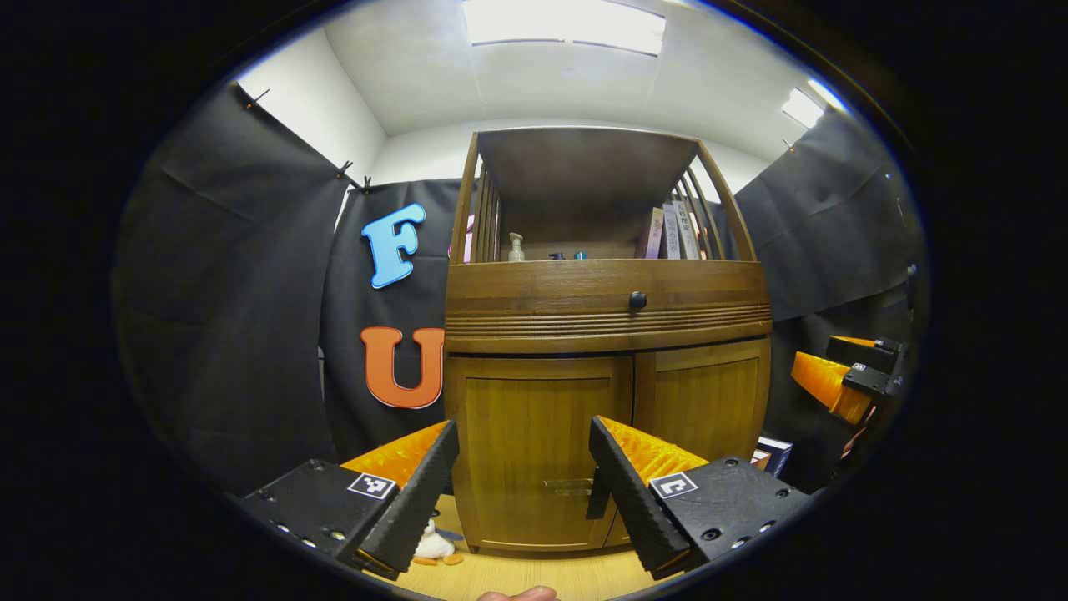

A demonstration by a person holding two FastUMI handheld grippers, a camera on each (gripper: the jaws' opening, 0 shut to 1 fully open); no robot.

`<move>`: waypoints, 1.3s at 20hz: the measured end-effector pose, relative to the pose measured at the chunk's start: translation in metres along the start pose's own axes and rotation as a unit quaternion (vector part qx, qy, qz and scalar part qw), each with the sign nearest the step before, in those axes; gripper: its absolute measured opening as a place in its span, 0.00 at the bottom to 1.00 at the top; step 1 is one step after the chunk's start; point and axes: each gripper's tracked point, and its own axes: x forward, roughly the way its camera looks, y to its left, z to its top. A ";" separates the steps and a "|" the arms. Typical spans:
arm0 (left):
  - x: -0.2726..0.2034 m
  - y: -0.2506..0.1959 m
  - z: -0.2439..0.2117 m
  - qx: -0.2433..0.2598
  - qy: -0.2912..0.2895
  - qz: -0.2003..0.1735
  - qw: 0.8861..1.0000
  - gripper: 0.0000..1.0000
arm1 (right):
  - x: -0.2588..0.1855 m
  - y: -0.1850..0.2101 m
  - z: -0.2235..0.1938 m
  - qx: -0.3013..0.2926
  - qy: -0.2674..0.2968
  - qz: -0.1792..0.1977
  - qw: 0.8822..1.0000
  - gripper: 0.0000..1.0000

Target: Open the right door of the double-door shoe cabinet with the right hand, and open the left door with the left hand.

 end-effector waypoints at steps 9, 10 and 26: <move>-0.011 0.022 -0.005 0.009 0.008 0.032 0.999 0.94 | 0.022 0.026 -0.038 0.002 0.048 0.026 0.998 1.00; -0.013 0.025 -0.005 0.011 0.009 0.037 0.999 0.95 | 0.025 0.030 -0.042 0.001 0.052 0.028 0.998 1.00; -0.053 0.087 -0.014 0.027 0.024 0.140 0.990 0.95 | 0.082 0.079 -0.161 0.014 0.199 0.061 0.978 0.99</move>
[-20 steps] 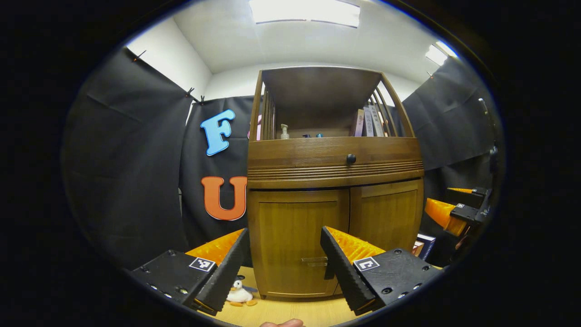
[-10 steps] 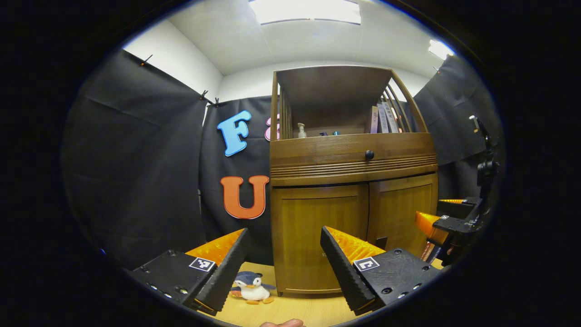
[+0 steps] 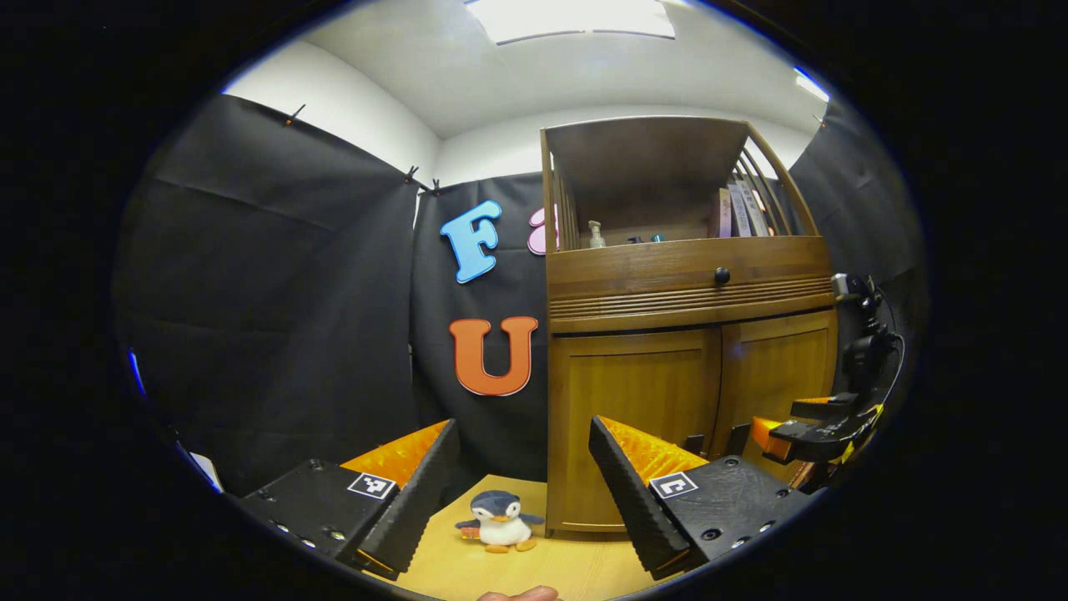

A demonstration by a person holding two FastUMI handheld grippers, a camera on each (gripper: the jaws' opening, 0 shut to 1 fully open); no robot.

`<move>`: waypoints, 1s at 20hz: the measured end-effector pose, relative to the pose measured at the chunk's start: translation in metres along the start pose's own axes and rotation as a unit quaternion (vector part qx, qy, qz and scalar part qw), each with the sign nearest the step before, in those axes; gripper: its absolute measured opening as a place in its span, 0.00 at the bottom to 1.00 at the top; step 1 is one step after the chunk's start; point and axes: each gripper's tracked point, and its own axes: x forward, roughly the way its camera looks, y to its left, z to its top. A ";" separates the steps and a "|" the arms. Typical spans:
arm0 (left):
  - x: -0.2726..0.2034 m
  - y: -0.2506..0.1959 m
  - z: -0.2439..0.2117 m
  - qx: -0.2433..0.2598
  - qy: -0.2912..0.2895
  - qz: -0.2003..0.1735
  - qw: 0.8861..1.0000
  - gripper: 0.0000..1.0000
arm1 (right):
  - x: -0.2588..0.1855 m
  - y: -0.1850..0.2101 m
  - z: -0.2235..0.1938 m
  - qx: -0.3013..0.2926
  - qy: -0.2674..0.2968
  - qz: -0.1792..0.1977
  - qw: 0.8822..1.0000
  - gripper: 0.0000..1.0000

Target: Open the right door of the double-door shoe cabinet with the right hand, and open the left door with the left hand.

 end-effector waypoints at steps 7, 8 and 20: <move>0.003 0.012 -0.007 0.000 0.011 0.018 1.000 0.94 | 0.041 0.012 -0.043 0.012 0.069 0.003 0.998 0.84; 0.004 0.012 -0.007 -0.001 0.011 0.018 1.000 0.94 | 0.046 0.011 -0.043 0.011 0.068 0.001 0.998 0.81; 0.003 0.010 -0.011 0.003 0.017 0.011 1.000 0.95 | 0.082 0.014 -0.059 -0.007 0.072 -0.036 0.997 0.41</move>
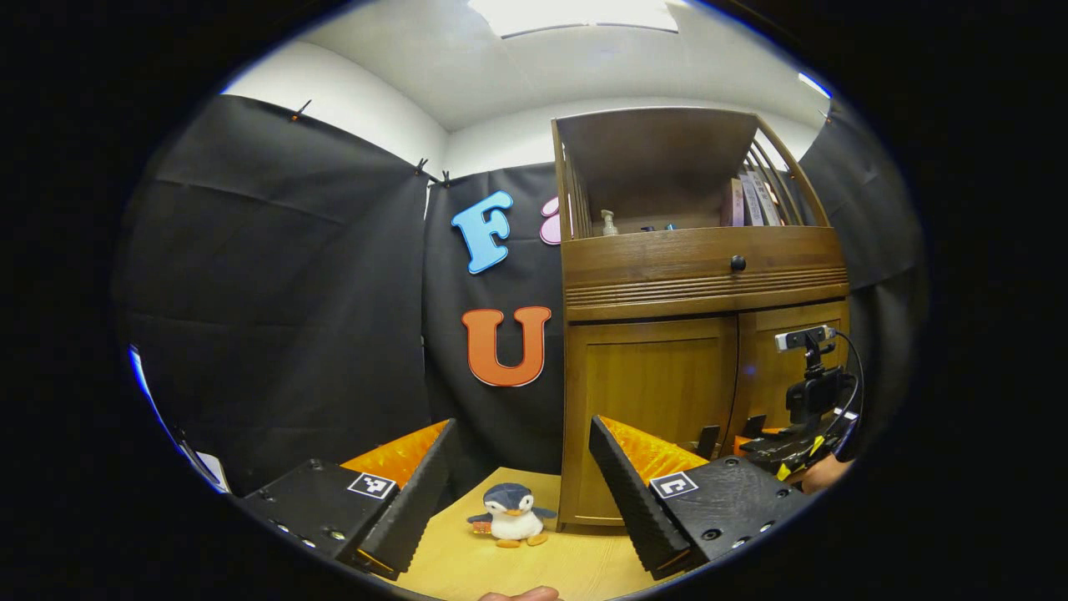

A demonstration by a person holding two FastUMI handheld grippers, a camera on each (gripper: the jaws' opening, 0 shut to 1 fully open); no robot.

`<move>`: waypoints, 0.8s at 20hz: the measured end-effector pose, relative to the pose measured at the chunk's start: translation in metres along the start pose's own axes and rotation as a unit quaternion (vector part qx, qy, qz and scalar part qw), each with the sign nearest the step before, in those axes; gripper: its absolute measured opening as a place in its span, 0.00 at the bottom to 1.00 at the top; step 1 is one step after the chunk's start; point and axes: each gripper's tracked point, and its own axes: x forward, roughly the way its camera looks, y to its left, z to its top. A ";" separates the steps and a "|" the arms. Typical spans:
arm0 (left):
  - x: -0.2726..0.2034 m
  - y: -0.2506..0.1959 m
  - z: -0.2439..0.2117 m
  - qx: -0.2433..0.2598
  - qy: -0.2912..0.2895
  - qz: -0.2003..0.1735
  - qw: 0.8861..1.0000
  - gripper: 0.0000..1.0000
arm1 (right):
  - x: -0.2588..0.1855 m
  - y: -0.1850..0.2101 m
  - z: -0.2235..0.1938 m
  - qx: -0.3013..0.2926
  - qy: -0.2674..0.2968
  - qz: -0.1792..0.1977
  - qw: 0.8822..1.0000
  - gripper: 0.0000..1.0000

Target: Open the right door of the double-door shoe cabinet with the right hand, and open the left door with the left hand.

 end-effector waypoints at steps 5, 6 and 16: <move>-0.003 -0.005 -0.005 -0.001 0.005 -0.009 1.000 0.95 | 0.003 0.000 0.000 0.007 -0.019 0.004 1.000 0.36; -0.004 -0.008 -0.005 -0.002 0.007 -0.013 1.000 0.95 | 0.002 0.000 0.000 0.009 -0.018 0.009 1.000 0.34; -0.010 -0.022 -0.011 -0.002 0.013 -0.038 0.999 0.95 | -0.020 -0.001 -0.007 0.004 -0.033 0.017 0.999 0.29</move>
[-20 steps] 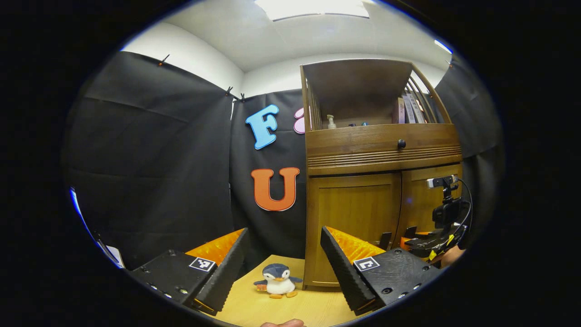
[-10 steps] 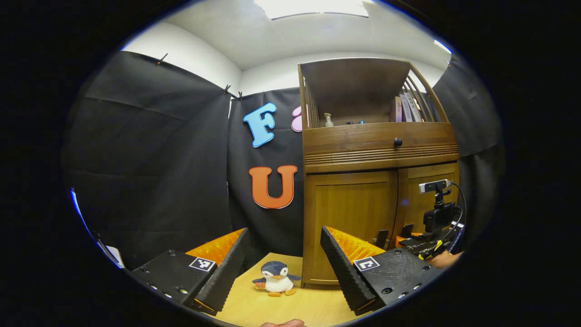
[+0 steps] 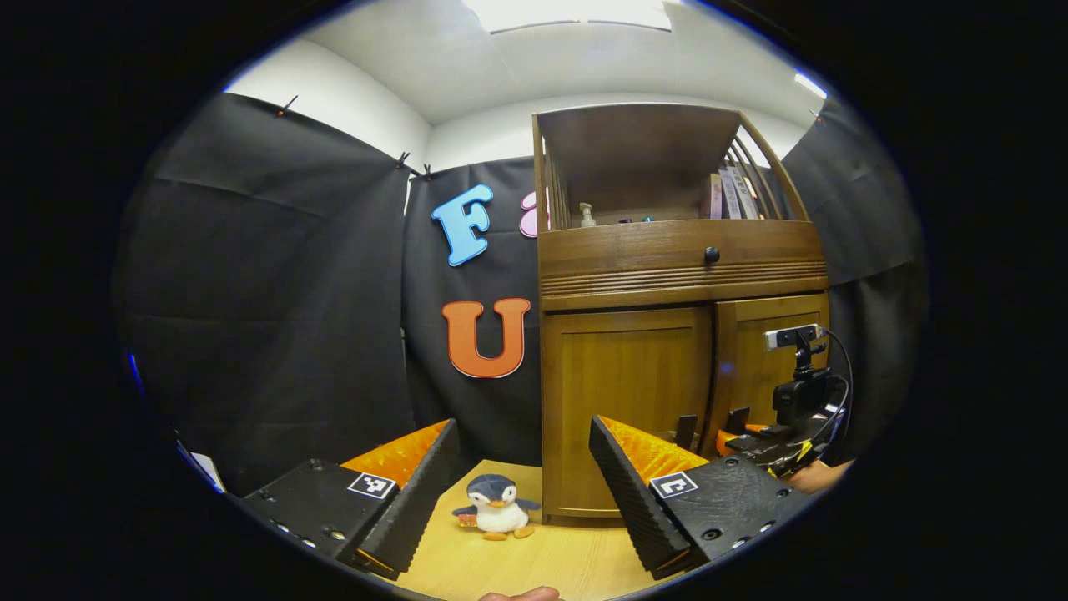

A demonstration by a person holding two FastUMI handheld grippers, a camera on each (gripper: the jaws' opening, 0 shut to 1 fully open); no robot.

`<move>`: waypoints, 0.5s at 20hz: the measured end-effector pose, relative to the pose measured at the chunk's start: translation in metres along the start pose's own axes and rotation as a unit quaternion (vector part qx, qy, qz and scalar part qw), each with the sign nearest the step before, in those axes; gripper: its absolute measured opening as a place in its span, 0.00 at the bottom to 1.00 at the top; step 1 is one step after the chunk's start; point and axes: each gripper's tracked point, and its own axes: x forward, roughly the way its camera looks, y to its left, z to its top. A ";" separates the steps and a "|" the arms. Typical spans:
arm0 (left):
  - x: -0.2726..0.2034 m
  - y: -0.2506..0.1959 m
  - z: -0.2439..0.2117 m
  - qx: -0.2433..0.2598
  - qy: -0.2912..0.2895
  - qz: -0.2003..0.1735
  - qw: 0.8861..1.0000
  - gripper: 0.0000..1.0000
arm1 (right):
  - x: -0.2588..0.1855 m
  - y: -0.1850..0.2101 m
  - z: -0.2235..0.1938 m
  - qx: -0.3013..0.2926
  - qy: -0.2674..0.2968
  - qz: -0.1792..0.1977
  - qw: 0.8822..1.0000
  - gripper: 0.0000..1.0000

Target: Open the right door of the double-door shoe cabinet with the right hand, and open the left door with the left hand.

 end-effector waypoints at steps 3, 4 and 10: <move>0.001 -0.005 0.000 -0.005 0.000 -0.008 1.000 0.95 | -0.010 0.000 -0.003 0.006 0.003 0.011 1.000 0.29; 0.002 -0.008 0.000 -0.006 0.000 -0.012 1.000 0.95 | -0.014 -0.001 -0.004 0.007 0.007 0.016 1.000 0.29; 0.004 -0.030 -0.002 -0.005 0.002 -0.043 0.999 0.95 | -0.043 -0.007 -0.011 0.003 0.010 0.028 1.000 0.29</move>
